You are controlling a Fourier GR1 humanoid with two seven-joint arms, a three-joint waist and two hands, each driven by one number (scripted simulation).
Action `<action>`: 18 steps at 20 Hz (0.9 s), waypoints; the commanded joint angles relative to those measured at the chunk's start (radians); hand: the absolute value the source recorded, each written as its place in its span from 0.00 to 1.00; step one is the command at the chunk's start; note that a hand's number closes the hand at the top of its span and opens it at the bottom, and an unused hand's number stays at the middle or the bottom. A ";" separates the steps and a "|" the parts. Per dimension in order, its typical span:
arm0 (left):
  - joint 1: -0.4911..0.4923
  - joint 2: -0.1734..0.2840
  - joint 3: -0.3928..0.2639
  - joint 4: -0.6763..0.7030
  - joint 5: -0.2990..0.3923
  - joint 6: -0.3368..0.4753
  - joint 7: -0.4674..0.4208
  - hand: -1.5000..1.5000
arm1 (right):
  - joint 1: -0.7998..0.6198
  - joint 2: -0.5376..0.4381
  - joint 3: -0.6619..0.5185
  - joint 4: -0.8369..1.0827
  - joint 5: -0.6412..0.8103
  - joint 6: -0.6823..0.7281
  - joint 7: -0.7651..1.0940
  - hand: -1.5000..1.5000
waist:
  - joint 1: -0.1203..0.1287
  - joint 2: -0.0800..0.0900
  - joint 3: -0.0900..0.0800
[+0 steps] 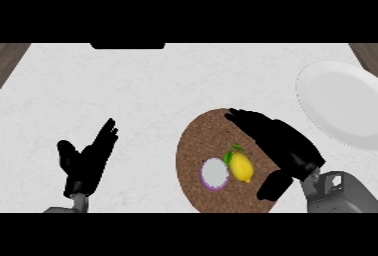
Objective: Pick the lemon from the placemat and place it in the plate
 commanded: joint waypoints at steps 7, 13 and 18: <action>0.067 -0.016 0.003 0.044 -0.027 -0.045 -0.031 0.50 | 0.079 0.130 0.074 0.030 0.182 -0.033 0.012 0.00 | 0.002 0.006 -0.006; 0.000 -0.046 0.034 0.085 -0.022 -0.031 0.012 0.50 | 0.114 0.073 0.040 0.035 0.273 -0.033 -0.036 0.00 | -0.004 0.006 -0.006; -0.011 -0.016 0.063 0.131 -0.034 -0.091 -0.037 0.50 | 0.054 0.184 0.055 0.146 0.335 -0.022 -0.010 0.00 | 0.000 0.007 -0.006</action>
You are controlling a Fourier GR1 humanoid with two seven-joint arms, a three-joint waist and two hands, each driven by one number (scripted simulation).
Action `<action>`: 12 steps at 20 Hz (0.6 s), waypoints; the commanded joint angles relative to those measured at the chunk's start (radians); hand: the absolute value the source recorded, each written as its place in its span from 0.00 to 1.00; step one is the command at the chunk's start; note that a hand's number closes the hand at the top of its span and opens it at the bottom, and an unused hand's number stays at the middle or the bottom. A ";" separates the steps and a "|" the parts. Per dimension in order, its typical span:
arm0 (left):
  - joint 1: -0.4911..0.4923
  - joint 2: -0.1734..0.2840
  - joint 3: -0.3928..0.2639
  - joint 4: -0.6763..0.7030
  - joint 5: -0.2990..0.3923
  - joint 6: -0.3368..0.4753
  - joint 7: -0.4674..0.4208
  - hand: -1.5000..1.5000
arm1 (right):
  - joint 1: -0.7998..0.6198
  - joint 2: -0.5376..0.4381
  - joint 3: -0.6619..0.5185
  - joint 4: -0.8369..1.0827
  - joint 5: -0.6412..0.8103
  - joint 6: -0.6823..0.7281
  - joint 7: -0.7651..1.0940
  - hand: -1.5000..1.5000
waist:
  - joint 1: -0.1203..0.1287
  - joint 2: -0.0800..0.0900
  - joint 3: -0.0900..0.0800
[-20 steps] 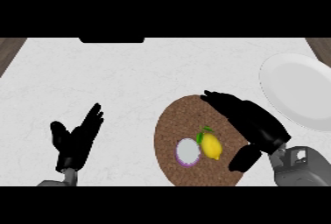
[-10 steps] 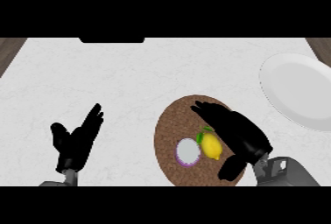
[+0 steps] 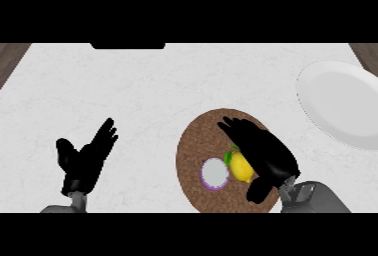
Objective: Pick the lemon from the placemat and place it in the plate
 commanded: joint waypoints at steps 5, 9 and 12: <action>0.017 -0.012 0.003 -0.082 -0.012 0.015 0.117 0.50 | 0.037 0.038 -0.006 0.088 0.083 -0.004 -0.070 0.00 | -0.001 0.005 -0.007; 0.045 -0.037 -0.013 -0.012 -0.036 0.006 0.035 0.50 | 0.034 0.013 0.049 0.102 0.132 0.037 -0.097 1.00 | -0.001 0.005 -0.007; 0.014 -0.008 0.036 0.023 -0.007 -0.035 0.026 0.50 | -0.051 0.034 0.027 0.244 0.171 -0.021 -0.203 1.00 | 0.003 0.007 -0.007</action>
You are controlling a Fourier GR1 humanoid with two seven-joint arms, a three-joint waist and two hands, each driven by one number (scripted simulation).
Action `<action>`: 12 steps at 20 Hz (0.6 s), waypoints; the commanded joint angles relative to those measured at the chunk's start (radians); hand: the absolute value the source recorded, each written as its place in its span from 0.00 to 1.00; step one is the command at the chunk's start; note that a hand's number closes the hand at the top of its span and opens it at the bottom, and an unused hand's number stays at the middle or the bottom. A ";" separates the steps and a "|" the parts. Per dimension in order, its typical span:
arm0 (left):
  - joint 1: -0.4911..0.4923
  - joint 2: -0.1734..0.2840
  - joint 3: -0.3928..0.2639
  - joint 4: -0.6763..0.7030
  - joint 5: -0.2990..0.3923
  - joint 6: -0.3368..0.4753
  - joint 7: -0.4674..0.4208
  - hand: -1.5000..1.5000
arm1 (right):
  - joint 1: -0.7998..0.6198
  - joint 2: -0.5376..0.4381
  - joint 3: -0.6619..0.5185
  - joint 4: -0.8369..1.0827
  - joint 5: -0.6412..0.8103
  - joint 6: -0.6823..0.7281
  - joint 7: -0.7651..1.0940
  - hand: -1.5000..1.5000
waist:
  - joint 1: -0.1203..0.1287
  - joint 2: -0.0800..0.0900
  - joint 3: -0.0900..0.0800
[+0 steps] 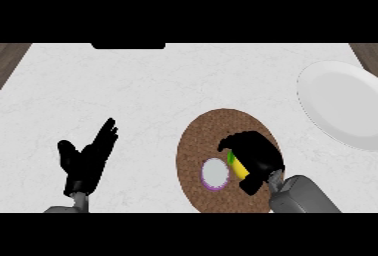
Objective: Pick the lemon from the placemat and place it in the plate
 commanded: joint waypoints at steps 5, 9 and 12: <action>0.024 -0.026 -0.004 0.045 -0.016 -0.005 0.021 0.50 | -0.016 0.024 -0.004 0.056 0.110 -0.065 -0.091 1.00 | -0.003 0.006 -0.006; 0.018 -0.050 -0.015 -0.010 -0.023 0.026 0.057 0.50 | -0.051 0.085 -0.086 0.096 0.122 -0.101 0.002 1.00 | -0.002 0.006 -0.006; 0.026 -0.017 0.000 -0.003 -0.021 0.008 0.055 0.50 | -0.078 0.233 -0.212 0.135 0.139 -0.157 0.317 1.00 | -0.005 0.008 -0.007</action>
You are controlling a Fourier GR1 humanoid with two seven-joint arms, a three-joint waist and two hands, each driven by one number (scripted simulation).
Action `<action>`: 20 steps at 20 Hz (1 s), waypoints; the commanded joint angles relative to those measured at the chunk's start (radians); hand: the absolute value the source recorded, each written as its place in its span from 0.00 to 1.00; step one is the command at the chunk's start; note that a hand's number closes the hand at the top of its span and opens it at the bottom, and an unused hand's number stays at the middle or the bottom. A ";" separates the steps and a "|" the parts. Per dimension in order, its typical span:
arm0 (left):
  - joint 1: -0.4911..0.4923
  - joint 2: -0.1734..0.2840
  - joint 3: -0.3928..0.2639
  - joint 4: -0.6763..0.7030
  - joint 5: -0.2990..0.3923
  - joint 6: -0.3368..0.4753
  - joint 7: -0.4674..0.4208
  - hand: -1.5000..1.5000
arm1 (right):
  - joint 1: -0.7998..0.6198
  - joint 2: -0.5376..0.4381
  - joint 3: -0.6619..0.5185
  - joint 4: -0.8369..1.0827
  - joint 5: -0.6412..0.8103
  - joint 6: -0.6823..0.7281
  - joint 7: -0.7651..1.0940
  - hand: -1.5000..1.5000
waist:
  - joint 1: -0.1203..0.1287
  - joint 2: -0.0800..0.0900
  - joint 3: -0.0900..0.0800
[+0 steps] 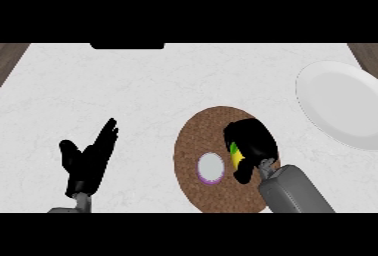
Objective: Pick the lemon from the placemat and place it in the plate
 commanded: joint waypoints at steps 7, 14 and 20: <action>-0.010 -0.001 -0.003 0.055 0.009 -0.025 0.015 0.50 | -0.166 0.161 -0.147 0.036 0.184 -0.490 0.501 1.00 | 0.018 0.014 -0.001; -0.012 -0.028 -0.030 0.001 -0.024 0.021 0.052 0.50 | -0.237 0.163 -0.114 0.061 0.375 -0.743 0.754 1.00 | 0.012 0.009 -0.001; 0.023 -0.007 -0.008 0.014 -0.014 -0.001 0.032 0.50 | -0.192 0.163 -0.215 0.013 0.427 -0.874 0.790 1.00 | 0.000 0.007 -0.001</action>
